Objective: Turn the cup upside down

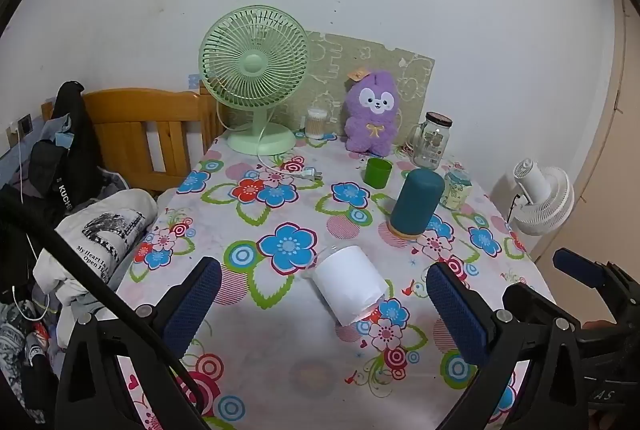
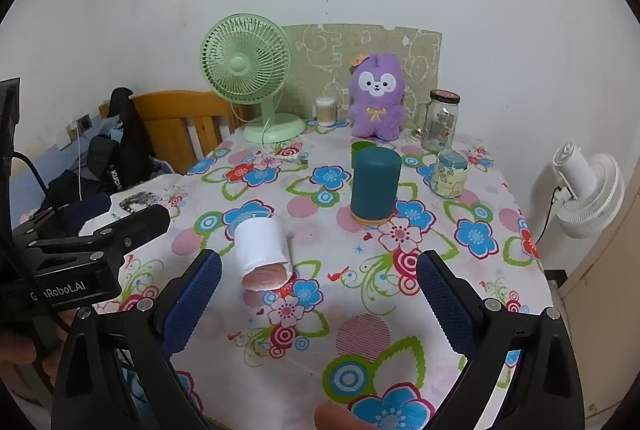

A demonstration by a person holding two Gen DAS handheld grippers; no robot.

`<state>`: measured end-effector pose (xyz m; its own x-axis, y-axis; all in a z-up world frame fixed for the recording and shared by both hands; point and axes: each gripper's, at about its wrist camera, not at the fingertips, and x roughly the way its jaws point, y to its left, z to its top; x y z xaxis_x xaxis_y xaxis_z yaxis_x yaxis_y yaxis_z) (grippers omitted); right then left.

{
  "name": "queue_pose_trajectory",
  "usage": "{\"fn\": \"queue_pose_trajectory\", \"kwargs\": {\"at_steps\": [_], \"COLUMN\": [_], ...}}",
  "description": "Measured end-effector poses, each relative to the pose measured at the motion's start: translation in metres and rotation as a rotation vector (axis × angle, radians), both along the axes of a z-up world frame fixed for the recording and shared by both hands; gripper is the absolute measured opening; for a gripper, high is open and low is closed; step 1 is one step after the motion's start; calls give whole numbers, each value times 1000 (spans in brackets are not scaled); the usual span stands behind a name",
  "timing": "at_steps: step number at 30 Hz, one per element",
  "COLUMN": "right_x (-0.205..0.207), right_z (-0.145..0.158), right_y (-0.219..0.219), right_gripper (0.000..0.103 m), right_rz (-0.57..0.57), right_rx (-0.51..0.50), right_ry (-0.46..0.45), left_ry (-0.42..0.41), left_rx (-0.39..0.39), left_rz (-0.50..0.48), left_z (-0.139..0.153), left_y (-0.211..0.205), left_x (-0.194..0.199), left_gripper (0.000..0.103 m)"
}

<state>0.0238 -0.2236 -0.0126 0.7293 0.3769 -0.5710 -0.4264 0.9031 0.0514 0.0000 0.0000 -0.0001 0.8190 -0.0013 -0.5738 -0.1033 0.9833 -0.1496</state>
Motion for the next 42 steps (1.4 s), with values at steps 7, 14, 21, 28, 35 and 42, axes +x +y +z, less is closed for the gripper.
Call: {"fn": "queue_pose_trajectory", "kwargs": {"at_steps": [7, 14, 21, 28, 35, 42], "right_x": [1, 3, 2, 3, 4, 4], "right_z": [0, -1, -1, -2, -4, -6], "right_y": [1, 2, 4, 6, 6, 7], "right_gripper": [99, 99, 99, 99, 99, 99], "right_rz": [2, 2, 3, 1, 3, 6], "right_rx": [-3, -1, -9, -12, -12, -14], "right_ry": [20, 16, 17, 18, 21, 22], "left_ry": [-1, 0, 2, 3, 5, 7], "left_rx": [1, 5, 5, 3, 5, 4], "left_rz": [1, 2, 1, 2, 3, 3], "left_z": [0, 0, 0, 0, 0, -1], "left_y": [0, 0, 0, 0, 0, 2], "left_x": [0, 0, 0, 0, 0, -1], "left_gripper": [103, 103, 103, 103, 103, 103]}}
